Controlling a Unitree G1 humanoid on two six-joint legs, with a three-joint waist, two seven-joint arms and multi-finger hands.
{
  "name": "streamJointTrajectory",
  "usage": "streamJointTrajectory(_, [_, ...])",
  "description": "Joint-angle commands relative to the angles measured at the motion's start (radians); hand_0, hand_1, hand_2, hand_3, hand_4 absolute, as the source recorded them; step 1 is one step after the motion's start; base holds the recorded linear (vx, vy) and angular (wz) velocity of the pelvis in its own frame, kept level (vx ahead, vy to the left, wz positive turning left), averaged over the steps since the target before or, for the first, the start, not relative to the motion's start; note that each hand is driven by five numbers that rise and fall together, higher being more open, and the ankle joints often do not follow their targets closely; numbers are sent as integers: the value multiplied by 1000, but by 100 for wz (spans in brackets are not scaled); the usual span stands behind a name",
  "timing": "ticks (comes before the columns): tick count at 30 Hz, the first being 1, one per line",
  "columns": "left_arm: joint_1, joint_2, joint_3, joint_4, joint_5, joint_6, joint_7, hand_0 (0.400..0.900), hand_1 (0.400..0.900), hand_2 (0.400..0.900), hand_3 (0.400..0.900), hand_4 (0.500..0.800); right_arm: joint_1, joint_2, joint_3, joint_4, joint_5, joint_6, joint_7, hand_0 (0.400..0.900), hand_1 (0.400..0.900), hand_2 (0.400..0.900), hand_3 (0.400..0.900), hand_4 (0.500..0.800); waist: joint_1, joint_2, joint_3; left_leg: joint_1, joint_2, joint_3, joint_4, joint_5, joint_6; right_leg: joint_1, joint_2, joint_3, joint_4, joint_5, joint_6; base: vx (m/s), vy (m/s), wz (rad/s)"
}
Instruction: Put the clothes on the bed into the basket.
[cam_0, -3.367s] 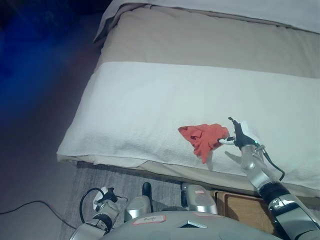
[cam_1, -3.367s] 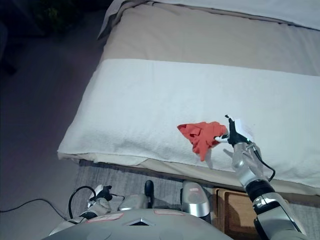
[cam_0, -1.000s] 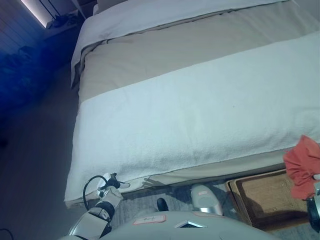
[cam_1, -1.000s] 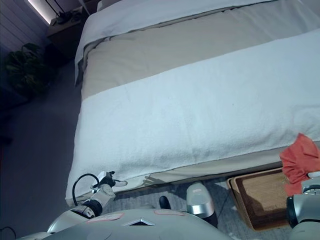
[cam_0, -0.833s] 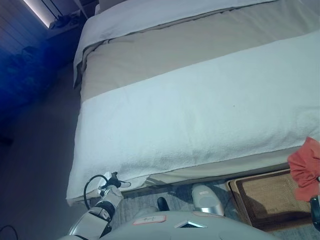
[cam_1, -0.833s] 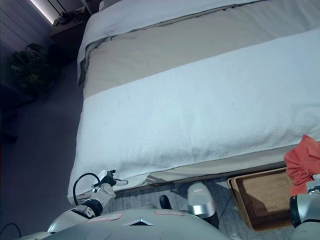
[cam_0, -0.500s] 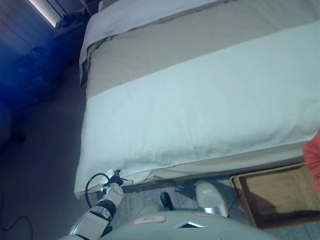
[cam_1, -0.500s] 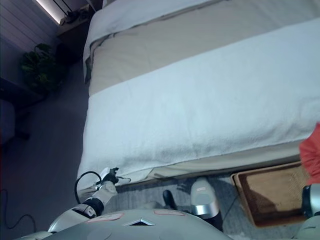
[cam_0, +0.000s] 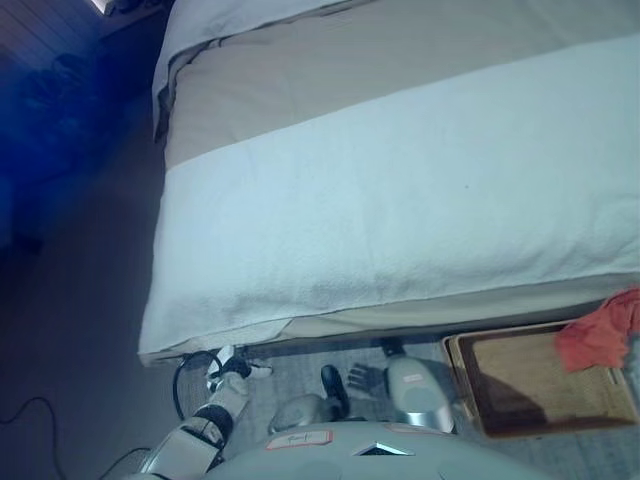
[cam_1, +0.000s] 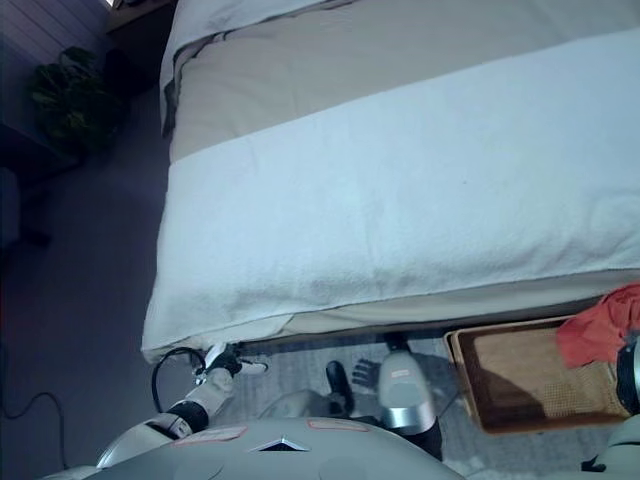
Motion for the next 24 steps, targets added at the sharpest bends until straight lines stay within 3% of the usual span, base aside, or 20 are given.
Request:
streamJointTrajectory(1, [3, 64, 61, 35, -23, 15, 47, 900, 900, 900, 900, 800, 99, 27, -15, -280, 10, -71, -92, 900, 900, 900, 900, 800, -16, -48, -50, 69, -53, 15, 4, -12, -9, 162, -6, 51, -89, 34, -9, -9, -3, -17])
streamJointTrajectory(4, [11, 58, 86, 31, -14, 22, 45, 900, 900, 900, 900, 800, 223, 76, -79, -469, 0, -82, -100, 900, 900, 900, 900, 800, -23, -59, -51, 76, -51, 21, 4, -17, -4, 165, -1, 58, -89, 32, -11, -10, -3, -12])
streamJointTrajectory(11, [26, 51, 112, 18, 11, 34, 49, 900, 900, 900, 900, 800, 319, 253, -36, -597, -24, -121, -75, 900, 900, 900, 900, 800, -7, -86, -60, 95, -48, 17, 4, -24, 4, 182, 5, 53, -89, 30, -17, -3, -1, -1])
streamJointTrajectory(12, [26, 52, 112, 17, 11, 34, 49, 900, 900, 900, 900, 800, 319, 253, -37, -597, -24, -121, -75, 900, 900, 900, 900, 800, -7, -86, -60, 95, -48, 17, 4, -24, 4, 183, 5, 53, -89, 30, -17, -25, 21, 7])
streamJointTrajectory(18, [46, 61, 121, -49, 9, 38, 53, 900, 900, 900, 900, 800, 386, 454, 31, -583, 59, -148, -34, 900, 900, 900, 900, 800, 13, -129, -66, 116, -44, 4, 4, -26, 10, 206, 11, 40, -89, 29, -23, -22, 26, 5])
streamJointTrajectory(24, [56, 69, 110, -79, 24, 30, 42, 900, 900, 900, 900, 800, 434, 592, 120, -424, 85, -160, 27, 900, 900, 900, 900, 800, 32, -171, -66, 128, -42, -4, 4, -25, 15, 219, 16, 30, -89, 30, -24, -13, 28, 2])
